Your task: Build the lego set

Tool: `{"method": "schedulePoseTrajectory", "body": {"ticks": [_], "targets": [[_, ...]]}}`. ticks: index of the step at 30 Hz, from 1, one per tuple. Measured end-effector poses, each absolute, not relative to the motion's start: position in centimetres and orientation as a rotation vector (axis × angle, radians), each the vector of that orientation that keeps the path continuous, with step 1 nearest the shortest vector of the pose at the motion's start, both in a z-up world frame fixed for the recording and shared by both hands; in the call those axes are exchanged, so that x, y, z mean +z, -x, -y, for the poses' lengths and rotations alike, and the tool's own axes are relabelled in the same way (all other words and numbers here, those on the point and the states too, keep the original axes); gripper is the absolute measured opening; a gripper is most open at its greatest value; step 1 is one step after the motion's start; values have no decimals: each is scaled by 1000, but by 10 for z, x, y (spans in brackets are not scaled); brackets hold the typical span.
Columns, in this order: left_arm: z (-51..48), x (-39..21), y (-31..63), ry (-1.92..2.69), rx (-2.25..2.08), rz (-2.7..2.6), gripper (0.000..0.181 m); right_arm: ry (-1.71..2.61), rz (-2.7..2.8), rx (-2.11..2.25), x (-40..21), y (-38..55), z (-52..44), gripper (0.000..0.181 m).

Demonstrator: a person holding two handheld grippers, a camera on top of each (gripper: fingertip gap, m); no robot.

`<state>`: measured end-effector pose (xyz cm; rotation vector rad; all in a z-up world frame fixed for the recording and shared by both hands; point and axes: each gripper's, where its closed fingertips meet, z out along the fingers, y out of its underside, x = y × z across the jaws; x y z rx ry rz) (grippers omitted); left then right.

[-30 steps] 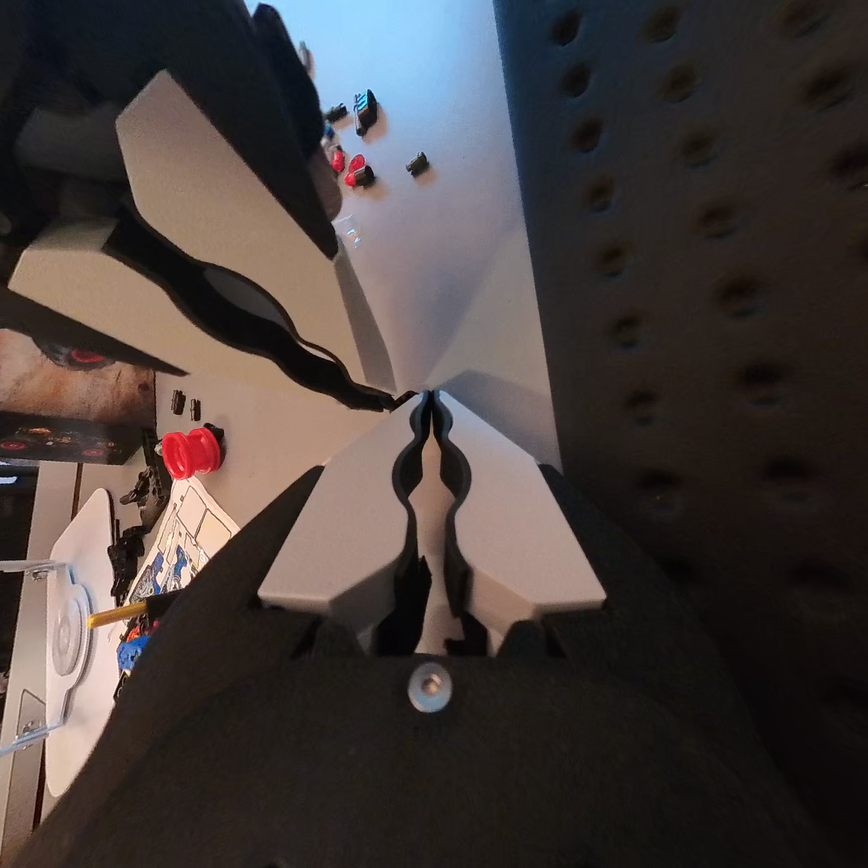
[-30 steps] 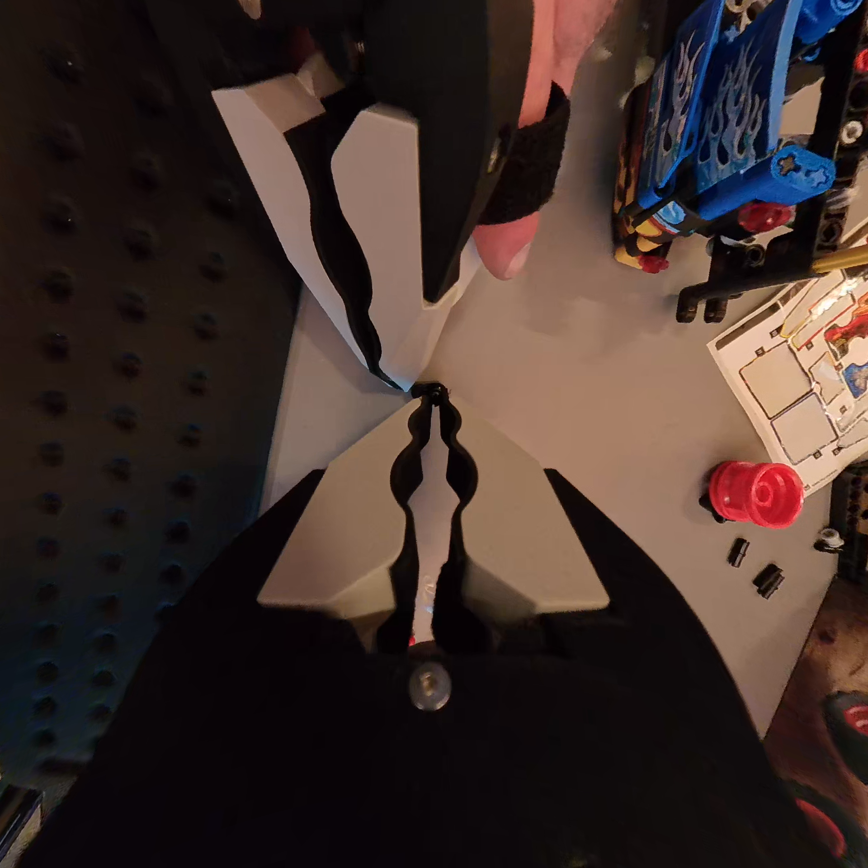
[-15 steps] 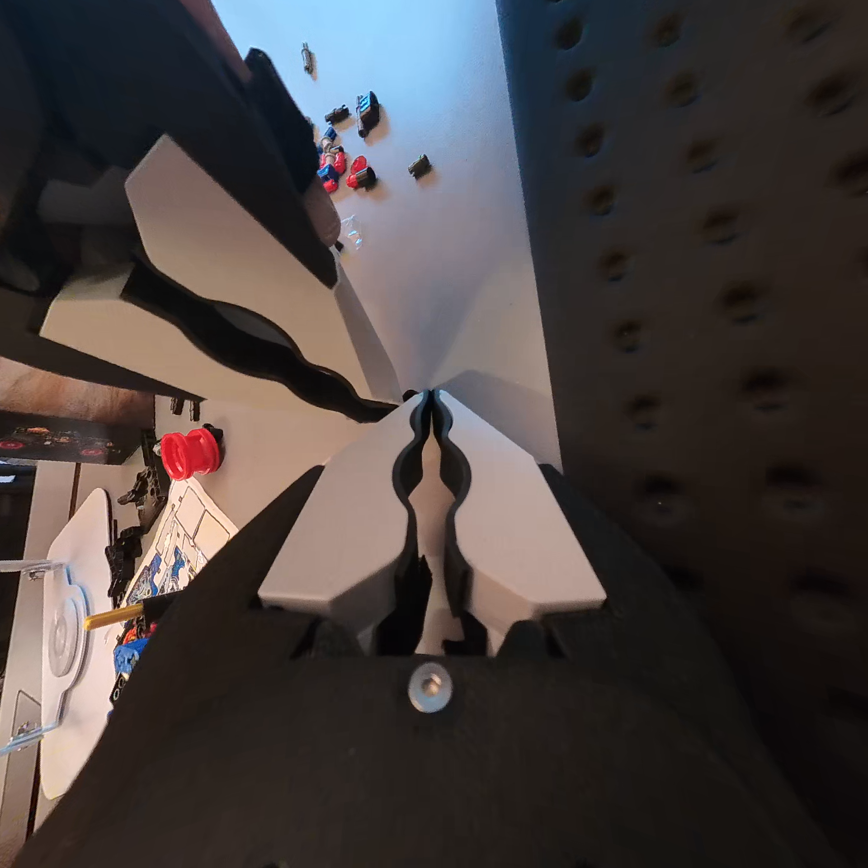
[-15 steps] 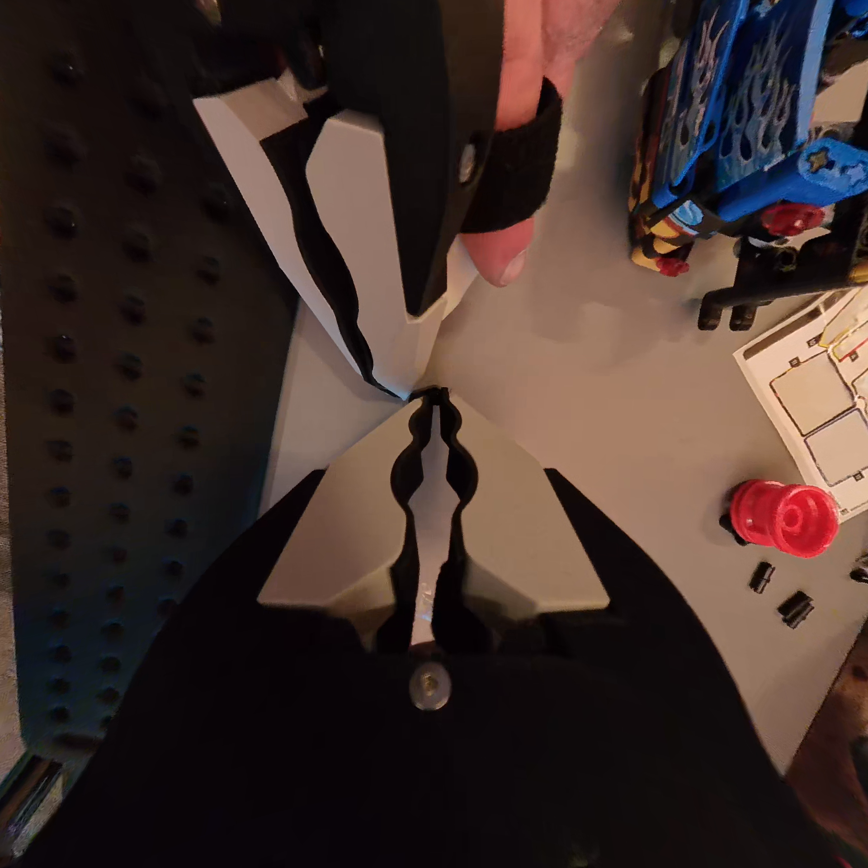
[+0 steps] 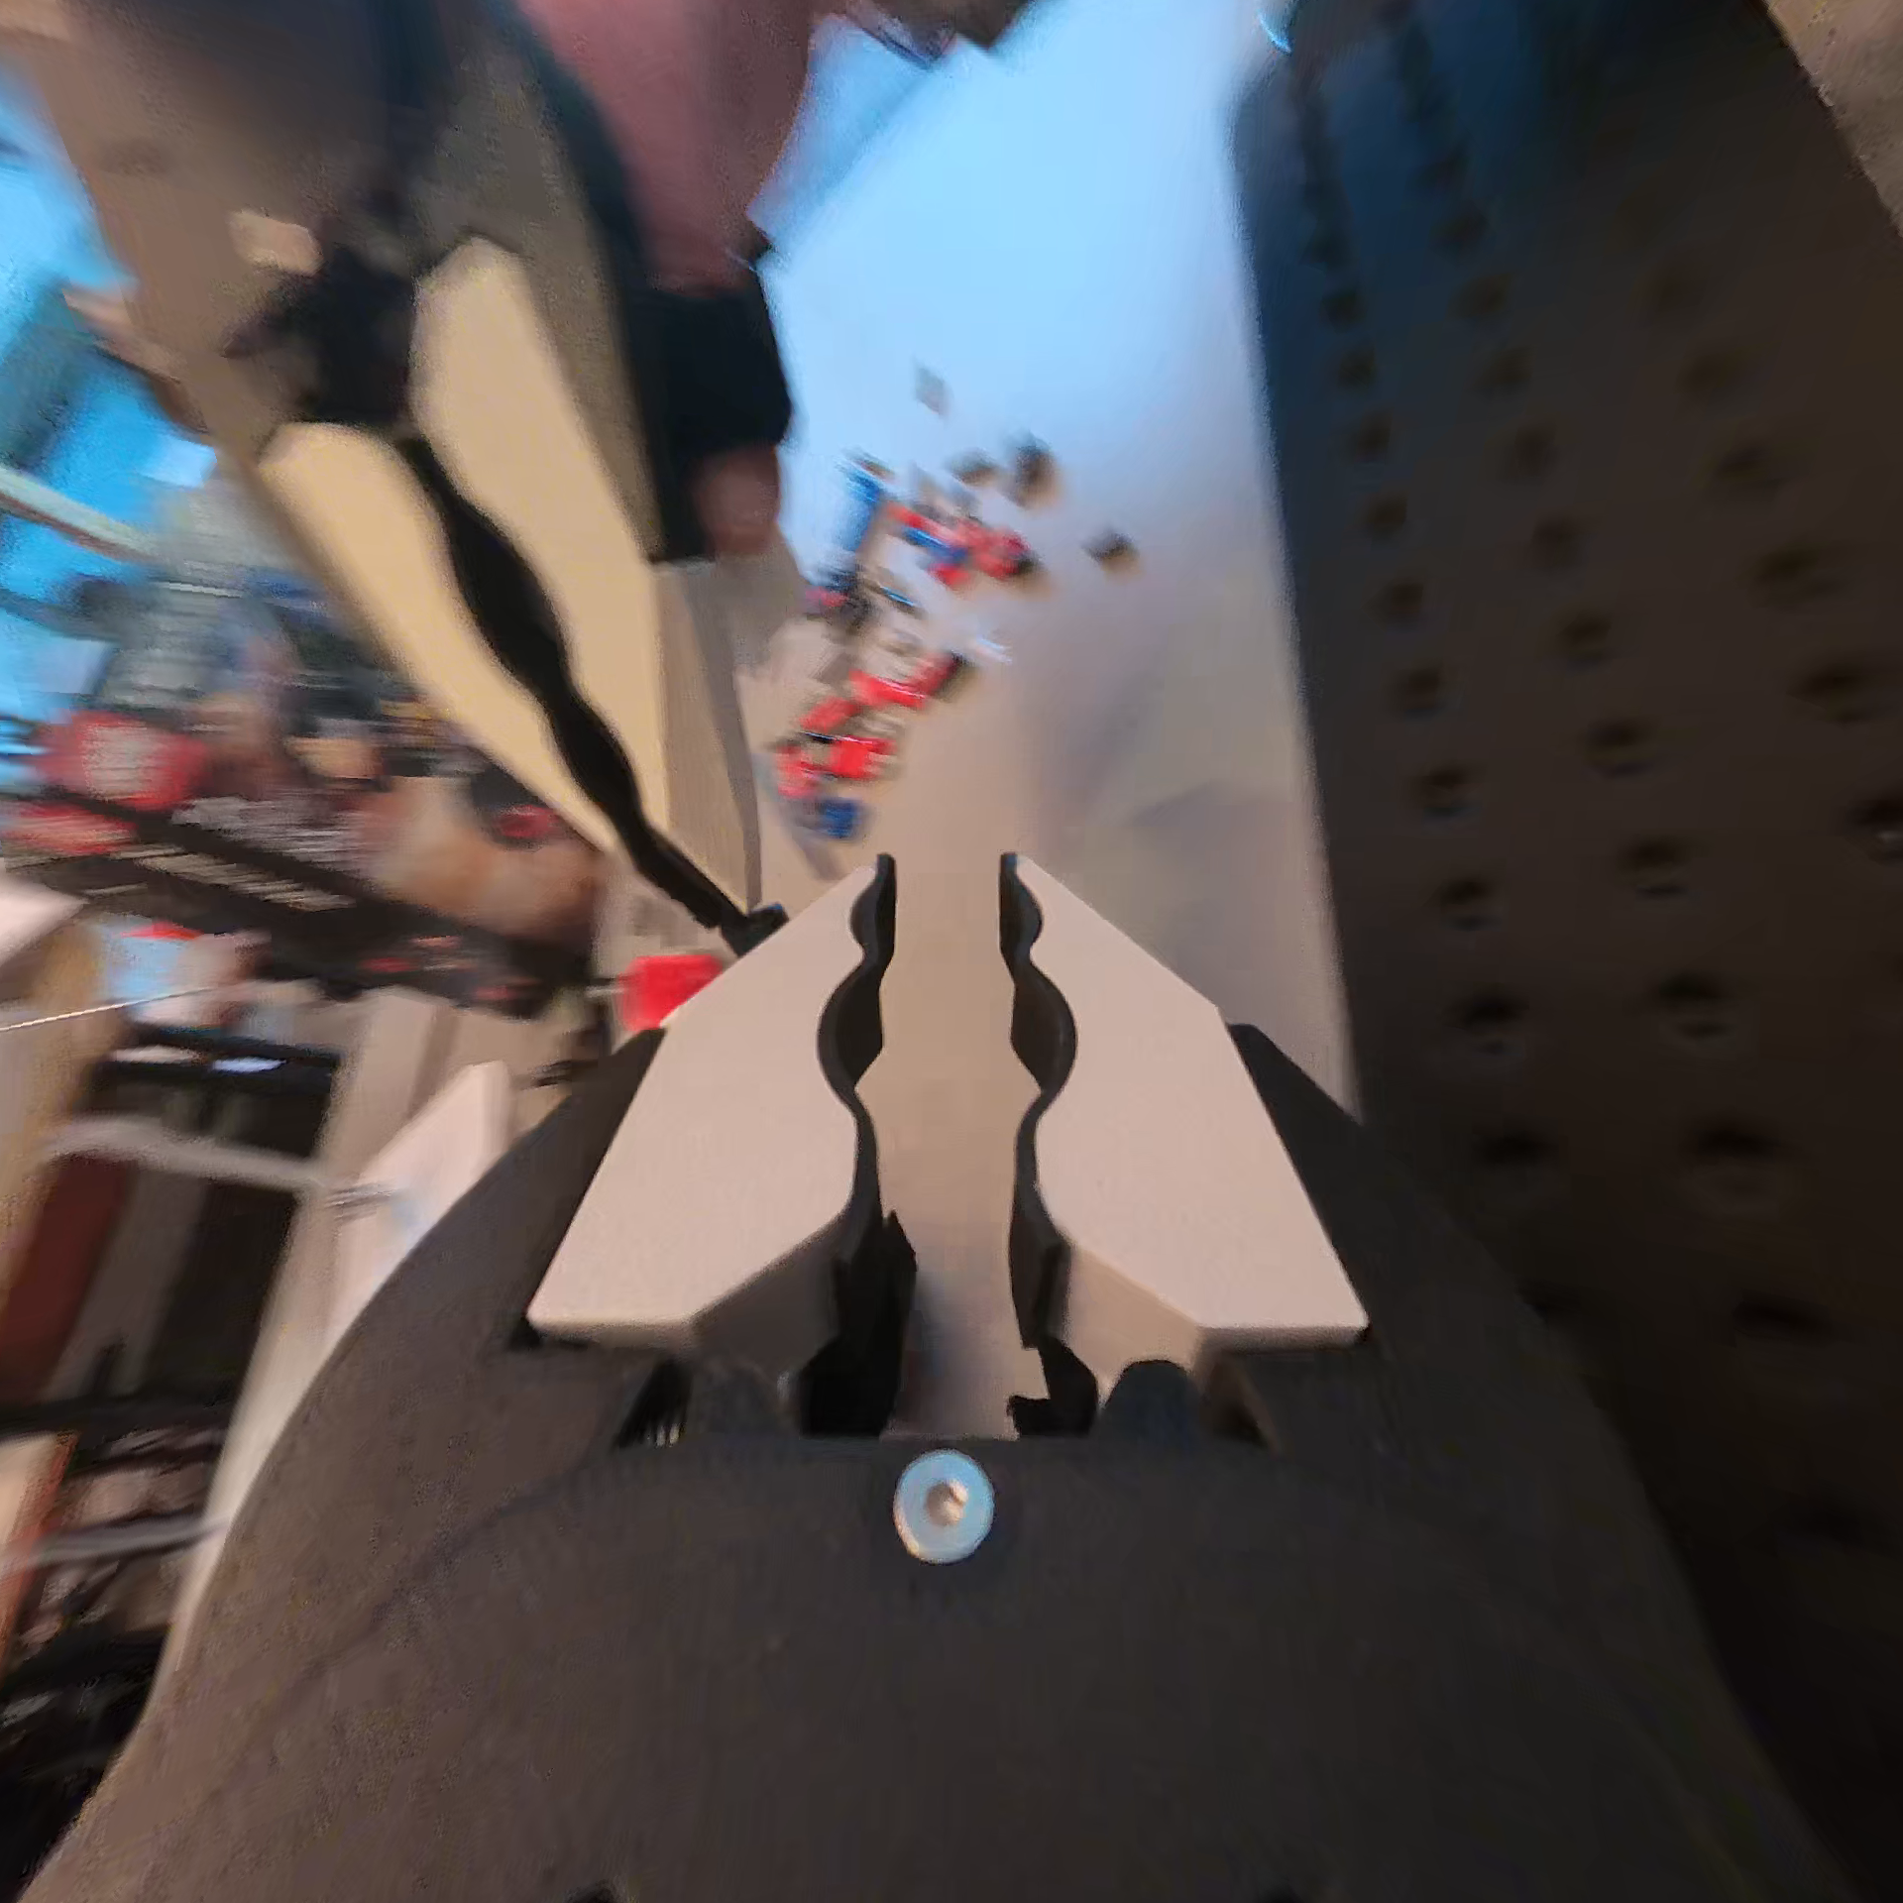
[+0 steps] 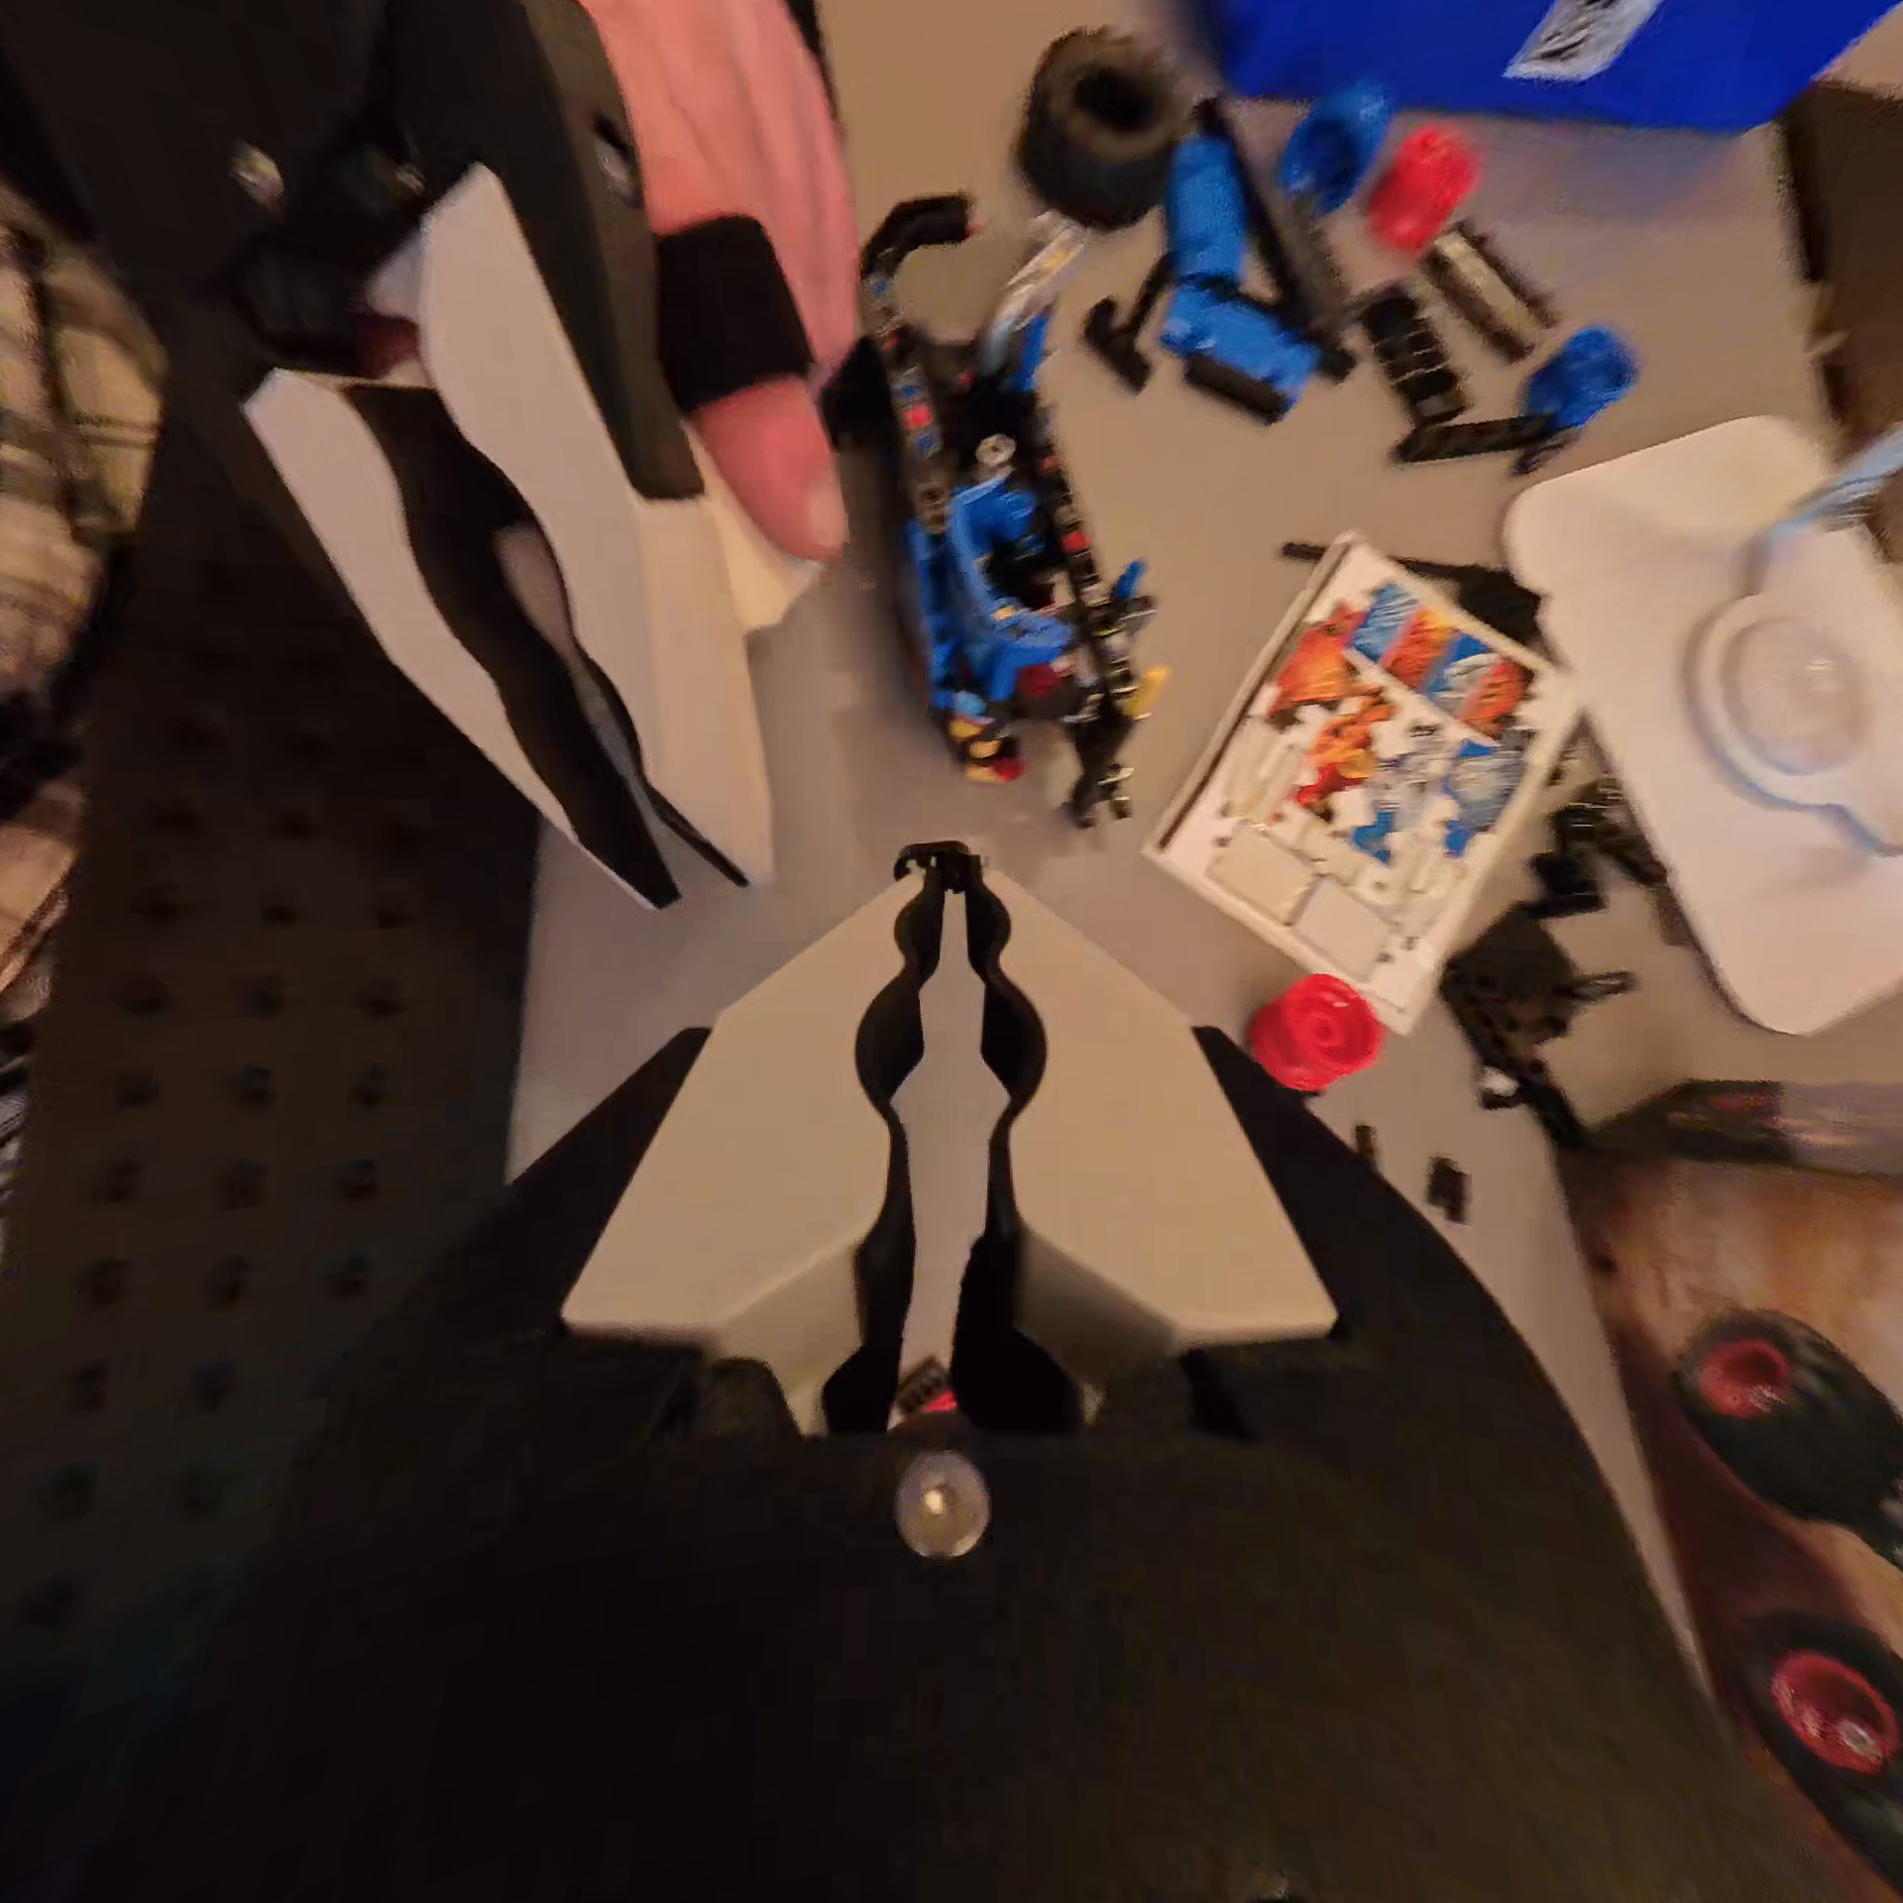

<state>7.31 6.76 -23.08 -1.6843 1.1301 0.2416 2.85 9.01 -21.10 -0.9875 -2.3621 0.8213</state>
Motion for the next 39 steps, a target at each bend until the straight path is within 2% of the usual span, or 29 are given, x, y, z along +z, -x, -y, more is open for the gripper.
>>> {"method": "schedulePoseTrajectory", "body": {"ticks": [4,9,12,20,39], "targets": [[-71,-204,-38,1677,367,-1046,23,994,2307,746,-196,-7,-97,2],[-71,-210,8,1872,330,-962,41,989,2371,597,-199,21,-98,2],[-70,-219,23,1981,203,-917,44,967,2418,496,-202,33,-100,2],[-73,-241,32,2083,92,-914,43,925,2553,288,-213,45,-102,2],[-74,-248,35,2102,94,-932,41,876,2711,251,-218,49,-105,2]]}}
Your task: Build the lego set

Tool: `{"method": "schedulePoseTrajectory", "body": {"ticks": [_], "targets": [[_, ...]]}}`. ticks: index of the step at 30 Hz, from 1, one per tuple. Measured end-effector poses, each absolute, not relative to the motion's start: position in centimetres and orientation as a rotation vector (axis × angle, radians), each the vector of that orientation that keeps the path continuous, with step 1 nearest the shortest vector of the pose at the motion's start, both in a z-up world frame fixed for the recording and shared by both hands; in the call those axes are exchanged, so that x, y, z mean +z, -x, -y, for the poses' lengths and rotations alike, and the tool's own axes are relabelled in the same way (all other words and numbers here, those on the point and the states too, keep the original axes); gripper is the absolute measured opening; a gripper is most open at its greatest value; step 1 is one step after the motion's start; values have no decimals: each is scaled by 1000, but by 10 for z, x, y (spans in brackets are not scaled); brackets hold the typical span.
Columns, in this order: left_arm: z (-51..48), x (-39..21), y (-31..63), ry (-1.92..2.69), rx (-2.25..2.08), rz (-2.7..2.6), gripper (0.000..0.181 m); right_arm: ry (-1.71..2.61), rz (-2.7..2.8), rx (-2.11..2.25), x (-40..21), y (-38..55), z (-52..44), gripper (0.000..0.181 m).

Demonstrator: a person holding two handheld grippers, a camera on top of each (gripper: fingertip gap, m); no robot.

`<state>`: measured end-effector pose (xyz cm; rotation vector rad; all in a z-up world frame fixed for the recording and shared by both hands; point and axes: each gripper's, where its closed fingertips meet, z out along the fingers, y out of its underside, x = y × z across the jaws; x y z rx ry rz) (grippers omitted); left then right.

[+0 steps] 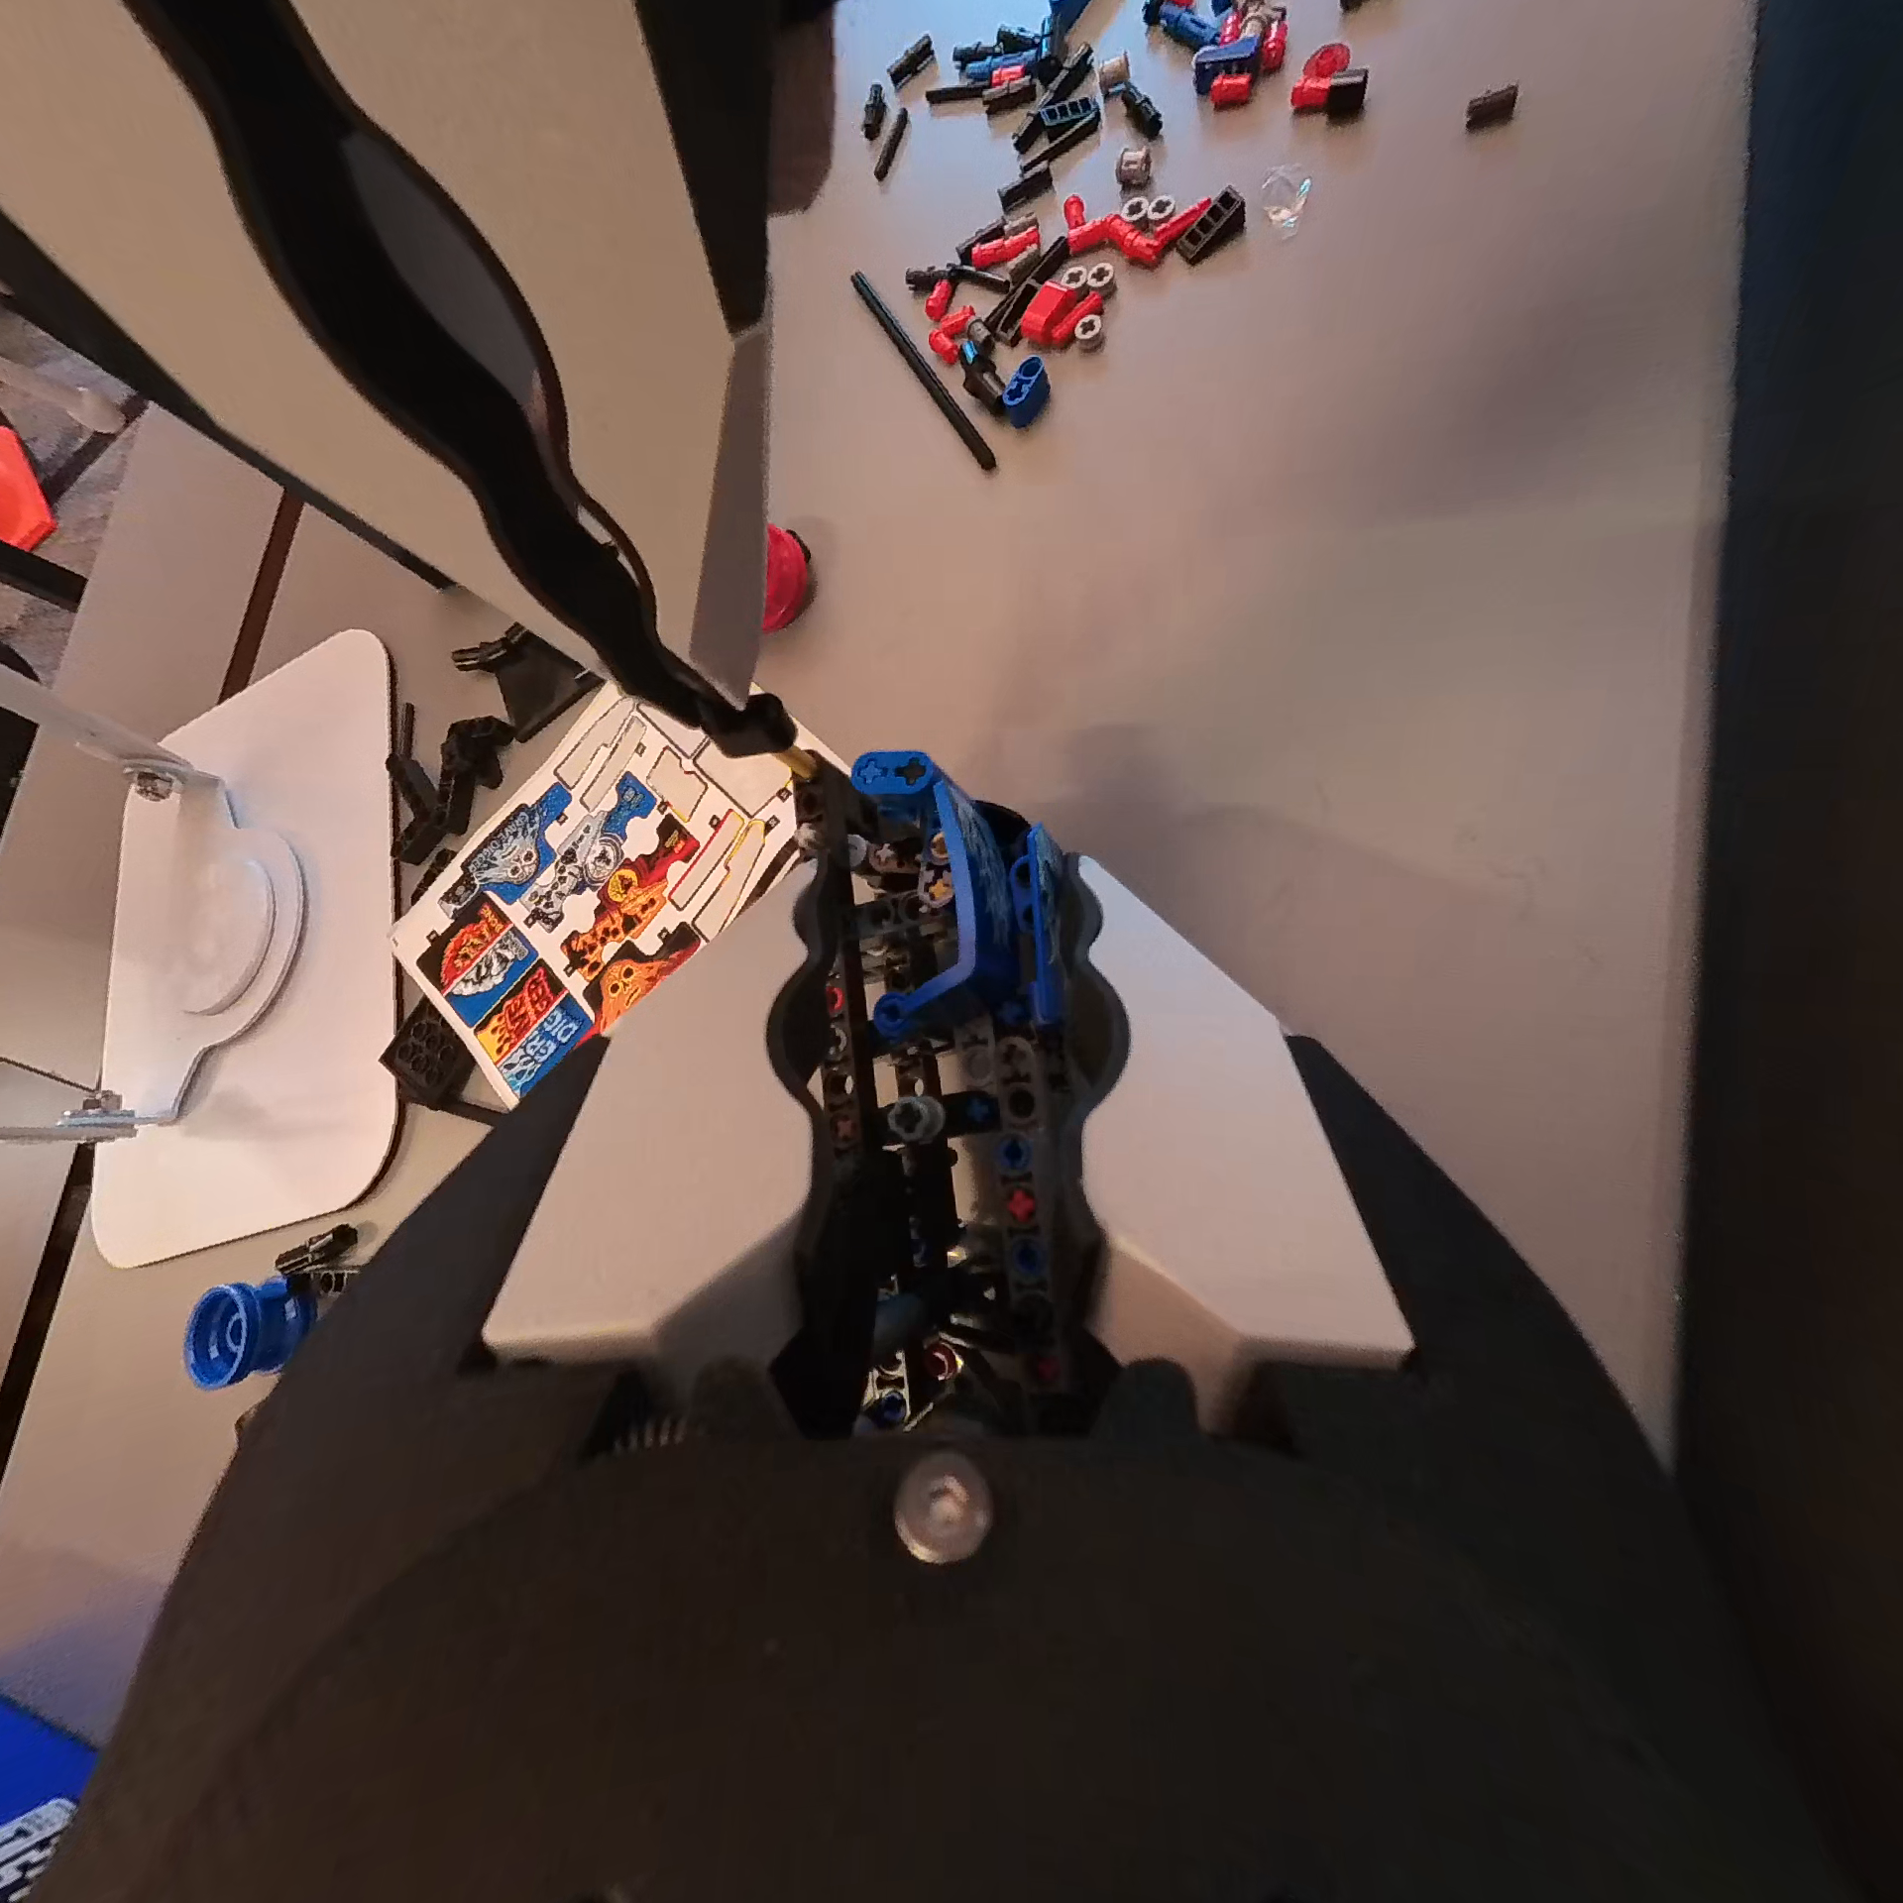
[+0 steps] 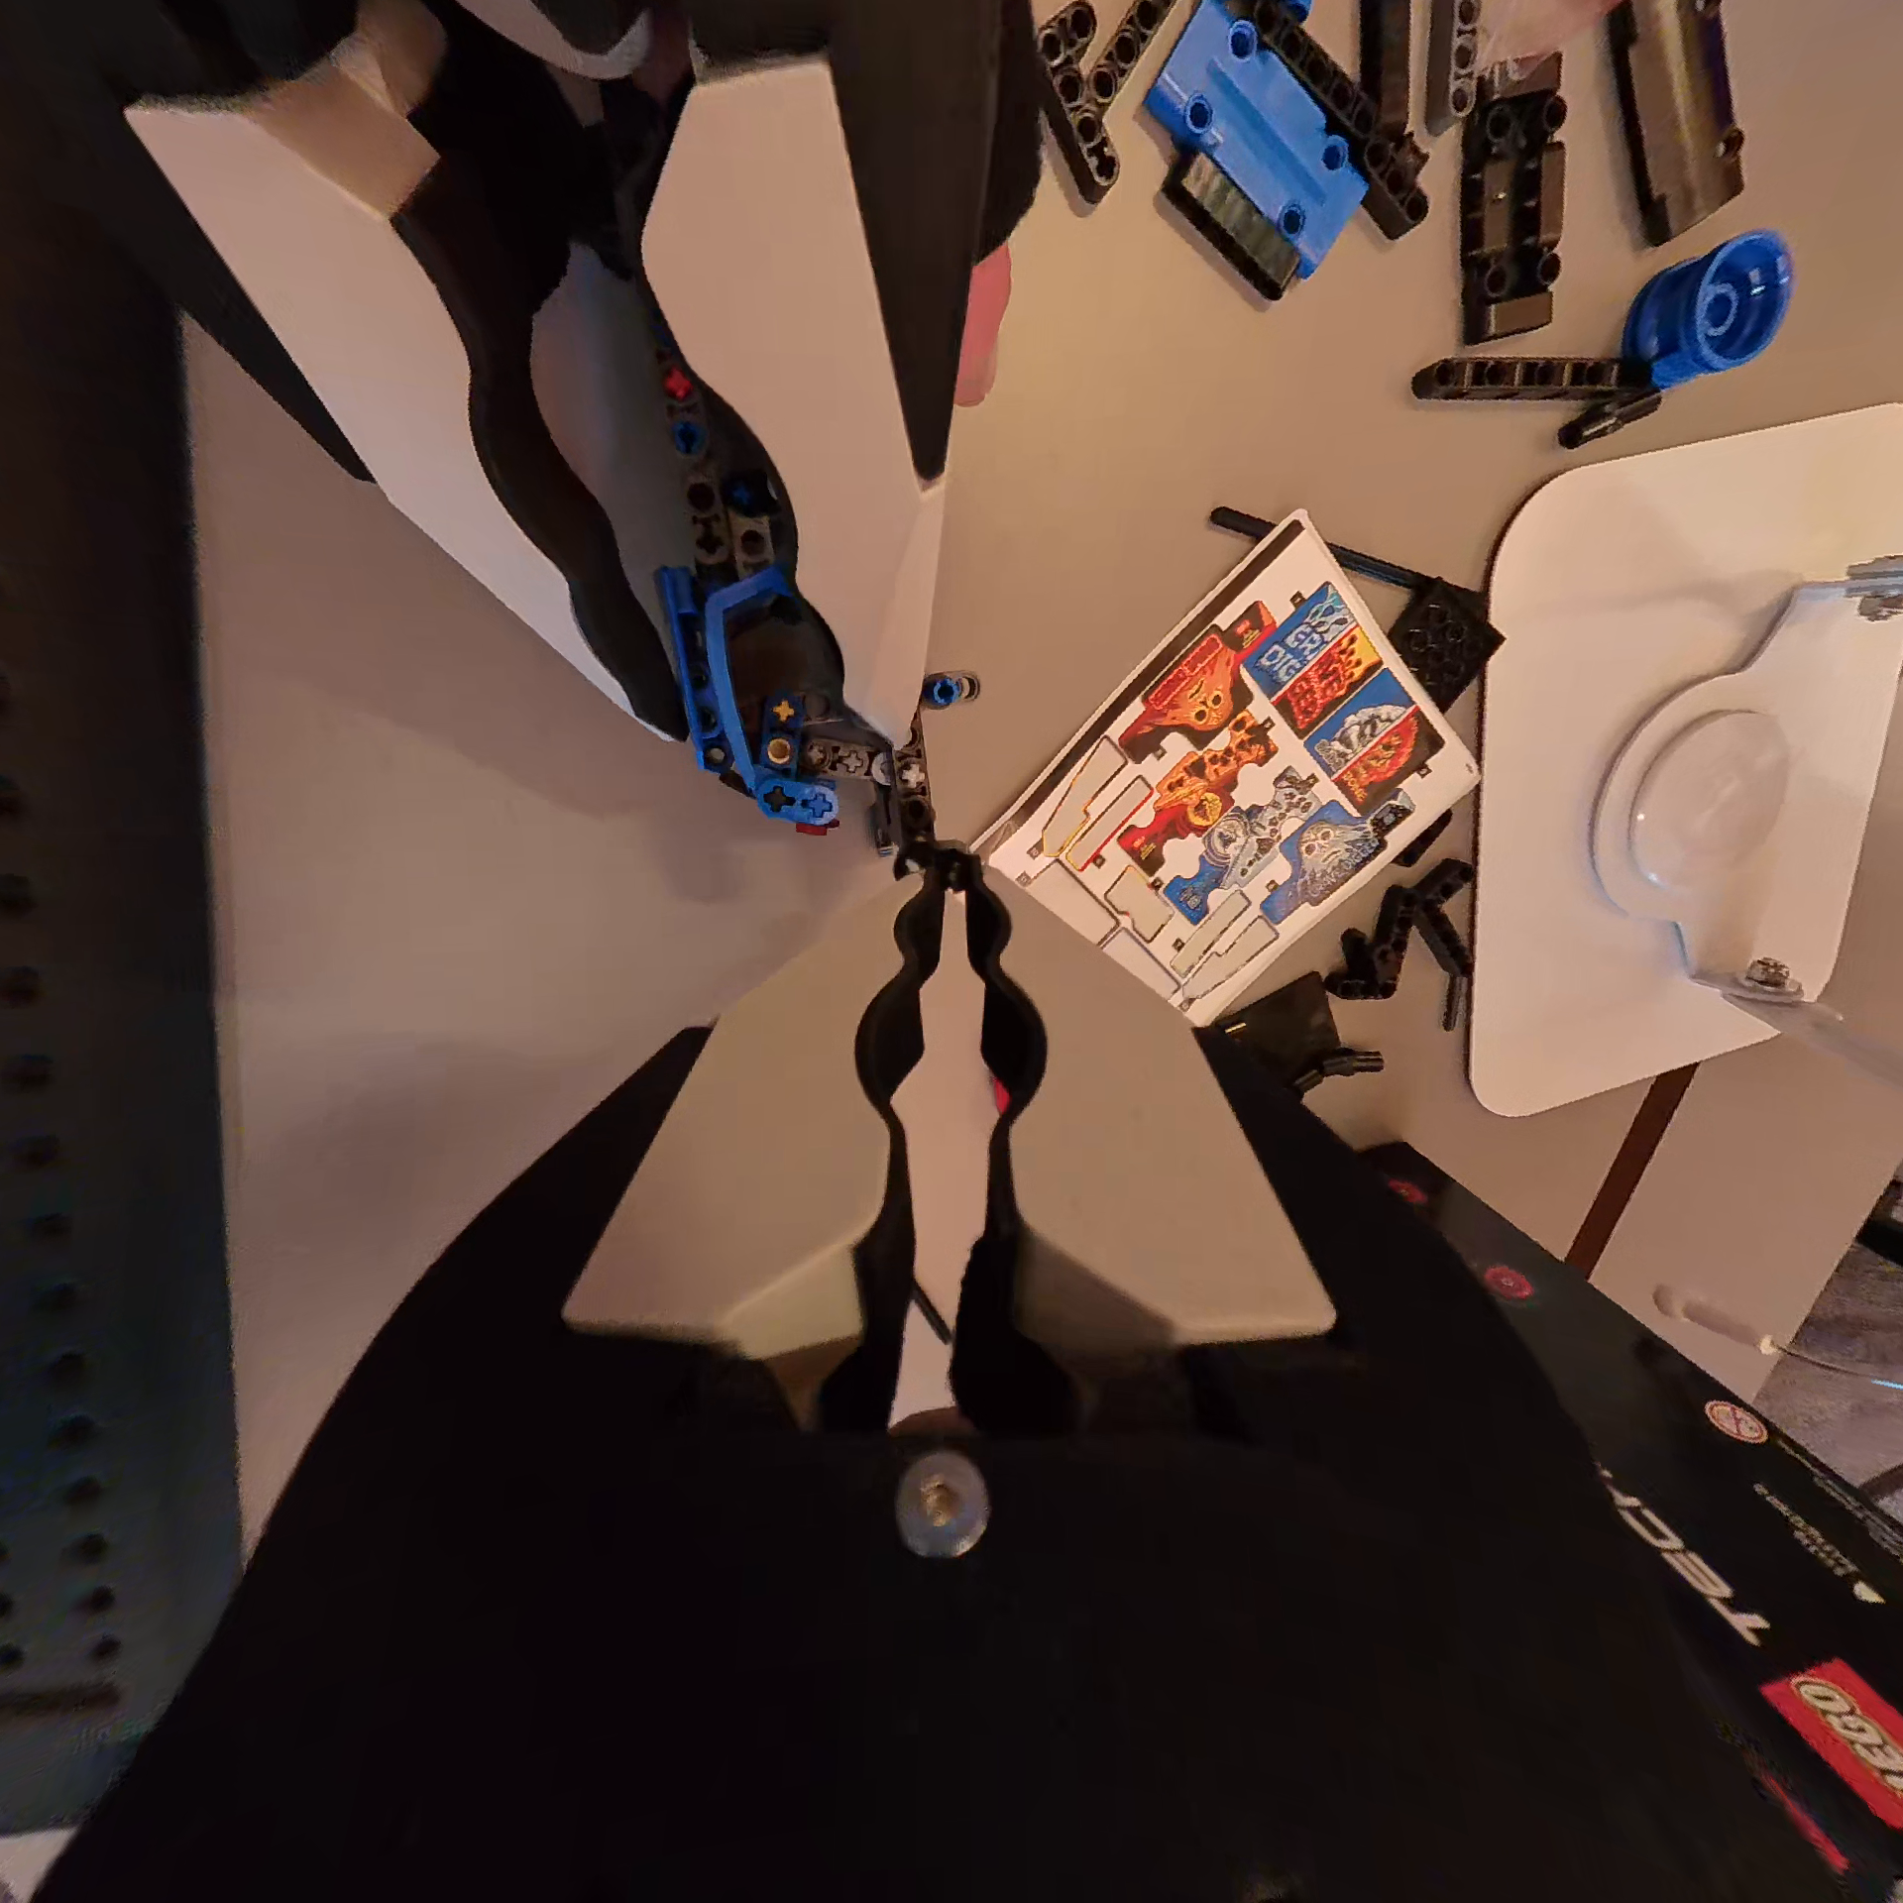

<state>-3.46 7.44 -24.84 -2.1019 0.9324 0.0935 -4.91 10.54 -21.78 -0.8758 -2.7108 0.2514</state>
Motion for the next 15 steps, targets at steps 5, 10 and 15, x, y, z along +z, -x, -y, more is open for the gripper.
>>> {"method": "schedulePoseTrajectory", "body": {"ticks": [5,10,15], "targets": [[-75,-248,35,2107,85,-926,41,871,2762,237,-219,50,-107,2],[-74,-248,34,2102,82,-928,41,863,2774,239,-217,52,-106,2],[-74,-248,34,2103,81,-926,41,858,2789,203,-217,52,-109,2]]}}
